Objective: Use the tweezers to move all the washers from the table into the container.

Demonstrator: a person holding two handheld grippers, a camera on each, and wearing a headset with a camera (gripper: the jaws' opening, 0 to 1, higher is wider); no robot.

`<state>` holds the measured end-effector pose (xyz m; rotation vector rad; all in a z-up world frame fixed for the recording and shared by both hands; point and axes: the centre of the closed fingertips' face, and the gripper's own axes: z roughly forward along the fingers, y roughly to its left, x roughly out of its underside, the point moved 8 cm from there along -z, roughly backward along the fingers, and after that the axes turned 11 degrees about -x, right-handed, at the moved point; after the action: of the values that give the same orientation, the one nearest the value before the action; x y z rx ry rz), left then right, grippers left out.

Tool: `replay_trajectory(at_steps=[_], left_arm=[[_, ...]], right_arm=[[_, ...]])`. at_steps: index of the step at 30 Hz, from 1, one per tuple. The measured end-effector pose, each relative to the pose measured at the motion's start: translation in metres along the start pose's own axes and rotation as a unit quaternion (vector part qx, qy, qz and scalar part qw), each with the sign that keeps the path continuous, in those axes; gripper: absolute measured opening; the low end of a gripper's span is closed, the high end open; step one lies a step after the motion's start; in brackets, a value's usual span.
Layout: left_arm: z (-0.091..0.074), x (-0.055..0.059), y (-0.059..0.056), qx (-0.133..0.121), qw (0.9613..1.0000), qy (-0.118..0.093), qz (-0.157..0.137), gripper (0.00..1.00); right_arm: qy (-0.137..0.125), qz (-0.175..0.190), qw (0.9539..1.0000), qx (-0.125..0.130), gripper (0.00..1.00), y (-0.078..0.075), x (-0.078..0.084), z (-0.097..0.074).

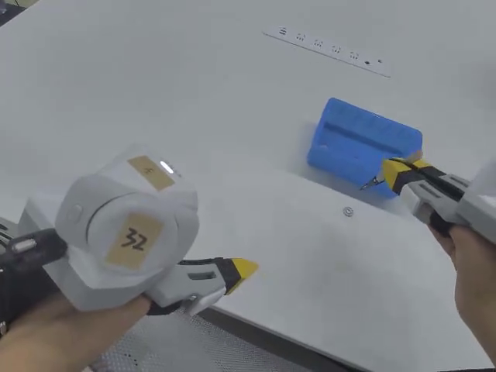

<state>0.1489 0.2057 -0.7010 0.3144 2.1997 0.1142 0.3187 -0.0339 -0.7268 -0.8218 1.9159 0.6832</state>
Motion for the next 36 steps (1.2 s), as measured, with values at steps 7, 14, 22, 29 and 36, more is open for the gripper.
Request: replay_trajectory(at_steps=[7,14,22,29,36], left_arm=[[0.001,0.000,0.002,-0.001,1.0000,0.001,-0.002,0.98],[0.002,0.001,0.001,0.000,1.0000,0.004,0.000,0.98],[0.004,0.001,0.001,0.003,1.0000,0.006,0.001,0.98],[0.004,0.002,0.000,0.004,1.0000,0.009,0.001,0.98],[0.005,0.002,-0.001,0.005,0.9999,0.009,0.001,0.98]], right_arm=[[0.028,0.002,0.9996,-0.007,0.02,-0.003,0.014,0.008],[0.043,0.004,0.9990,-0.010,0.02,0.001,0.018,0.009],[0.041,0.011,0.9991,-0.006,0.02,0.004,0.019,0.008],[0.044,0.004,0.9990,-0.007,0.02,0.008,0.018,0.006],[0.046,-0.003,0.9989,-0.008,0.02,0.009,0.018,0.007]])
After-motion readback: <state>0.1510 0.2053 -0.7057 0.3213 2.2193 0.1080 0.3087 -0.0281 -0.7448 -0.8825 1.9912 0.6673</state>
